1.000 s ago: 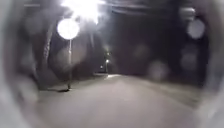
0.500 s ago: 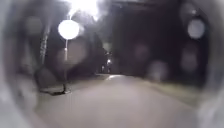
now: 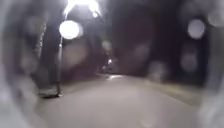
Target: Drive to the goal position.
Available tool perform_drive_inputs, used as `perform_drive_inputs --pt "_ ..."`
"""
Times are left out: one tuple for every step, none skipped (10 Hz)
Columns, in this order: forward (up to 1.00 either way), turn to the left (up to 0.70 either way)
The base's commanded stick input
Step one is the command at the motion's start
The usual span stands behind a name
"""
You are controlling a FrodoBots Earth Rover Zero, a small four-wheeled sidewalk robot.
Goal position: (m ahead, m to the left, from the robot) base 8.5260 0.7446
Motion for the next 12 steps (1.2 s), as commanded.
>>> perform_drive_inputs --pt "1.0 0.06" --pt "1.0 0.07" --pt "1.0 0.09" --pt "1.0 0.09" --pt "1.0 0.08" --pt "1.0 0.07" --pt "1.0 0.03" --pt "1.0 0.0" --pt "1.0 0.0" --pt "1.0 -0.02" --pt "1.0 -0.04" --pt "1.0 -0.05"
